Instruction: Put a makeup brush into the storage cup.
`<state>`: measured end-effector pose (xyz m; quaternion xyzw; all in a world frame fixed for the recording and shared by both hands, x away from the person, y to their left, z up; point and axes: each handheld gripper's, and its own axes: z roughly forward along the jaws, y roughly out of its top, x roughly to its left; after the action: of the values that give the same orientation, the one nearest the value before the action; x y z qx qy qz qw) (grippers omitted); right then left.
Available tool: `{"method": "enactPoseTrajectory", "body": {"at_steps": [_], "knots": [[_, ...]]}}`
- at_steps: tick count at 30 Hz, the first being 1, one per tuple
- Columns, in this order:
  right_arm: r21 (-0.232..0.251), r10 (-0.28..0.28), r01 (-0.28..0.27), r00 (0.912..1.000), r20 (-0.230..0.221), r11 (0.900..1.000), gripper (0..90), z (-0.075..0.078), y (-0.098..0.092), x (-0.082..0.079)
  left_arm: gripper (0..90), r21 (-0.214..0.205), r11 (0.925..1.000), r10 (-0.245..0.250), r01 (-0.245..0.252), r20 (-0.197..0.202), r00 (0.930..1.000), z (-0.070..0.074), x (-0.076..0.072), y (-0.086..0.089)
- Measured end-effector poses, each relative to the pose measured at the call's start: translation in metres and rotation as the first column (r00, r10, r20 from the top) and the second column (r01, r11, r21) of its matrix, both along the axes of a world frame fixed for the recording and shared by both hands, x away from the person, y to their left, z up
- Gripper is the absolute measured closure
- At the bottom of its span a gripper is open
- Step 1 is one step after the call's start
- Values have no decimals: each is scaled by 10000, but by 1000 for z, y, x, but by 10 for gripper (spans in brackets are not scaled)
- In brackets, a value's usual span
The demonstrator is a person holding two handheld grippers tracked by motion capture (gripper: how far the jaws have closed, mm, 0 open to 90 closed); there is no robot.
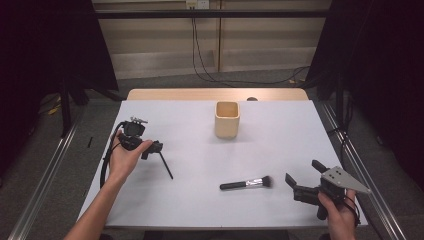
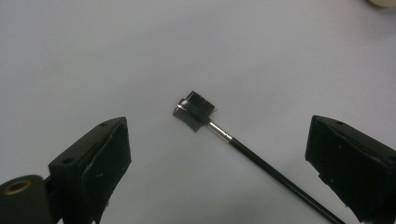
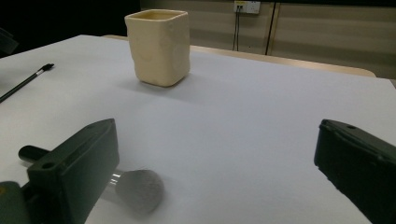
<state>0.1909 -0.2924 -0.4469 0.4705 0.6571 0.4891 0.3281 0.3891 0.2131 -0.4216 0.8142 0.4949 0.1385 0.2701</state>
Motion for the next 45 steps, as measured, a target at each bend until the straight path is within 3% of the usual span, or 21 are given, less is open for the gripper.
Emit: {"method": "enactPoseTrajectory", "body": {"at_steps": [4, 9, 14, 17, 21, 23, 24, 25, 26, 31, 32, 38, 42, 45], "knots": [[-16, 31, -31, 10000, -12, 10000, 0, 0, 0, 0, 79, 279, 9996, -57, 67, -361, 9993, 0, 4, -4], [-26, 48, -48, 10000, -38, 10000, 0, 0, 0, 0, 85, 549, 9981, 327, -268, -1105, 9933, 1, 11, -10], [-29, 42, -42, 10000, -44, 10000, 0, 0, 0, 0, 86, 675, 9971, 447, -360, -1323, 9902, 3, 16, -13], [-23, 52, -53, 10000, -64, 10000, 0, 0, 0, 0, 85, 904, 9945, 691, -536, -1786, 9815, 2, 21, -18], [-24, 105, -105, 9999, -36, 9999, 0, 0, 0, -1, 77, 971, 9935, 753, -590, -1740, 9819, 1, 24, -19], [-7, 79, -79, 10000, -53, 10000, 0, 0, 0, -1, 75, 1200, 9910, 815, -595, -1878, 9788, -2, 24, -21], [-26, 69, -69, 10000, -50, 10000, 0, 0, 0, 0, 69, 1259, 9900, 902, -641, -2134, 9728, -5, 24, -23], [-26, 69, -69, 10000, -50, 10000, 0, 0, 0, 0, 67, 1259, 9900, 902, -641, -2134, 9728, -5, 24, -23], [-18, 67, -67, 10000, -51, 10000, 0, 0, -1, 0, 68, 1396, 9861, 1198, -898, -2242, 9672, -7, 26, -24], [-22, 102, -102, 9999, -53, 9999, 0, 0, 0, 0, 80, 1498, 9820, 1485, -1150, -2362, 9603, -10, 30, -25], [-7, 135, -135, 9999, -77, 9999, 0, 0, 0, 0, 81, 1583, 9786, 1685, -1317, -2475, 9541, -11, 31, -26], [-22, 99, -99, 9999, -79, 9999, 0, -1, -1, 0, 93, 1686, 9766, 1776, -1332, -2848, 9420, -16, 34, -30], [-37, 144, -144, 9999, -95, 9999, 0, -1, 0, 0, 94, 1909, 9745, 1719, -1181, -2962, 9395, -17, 36, -34], [-24, 111, -111, 9999, -89, 9999, 0, -1, -1, 0, 99, 1994, 9723, 1830, -1220, -3245, 9280, -19, 37, -36]]}}
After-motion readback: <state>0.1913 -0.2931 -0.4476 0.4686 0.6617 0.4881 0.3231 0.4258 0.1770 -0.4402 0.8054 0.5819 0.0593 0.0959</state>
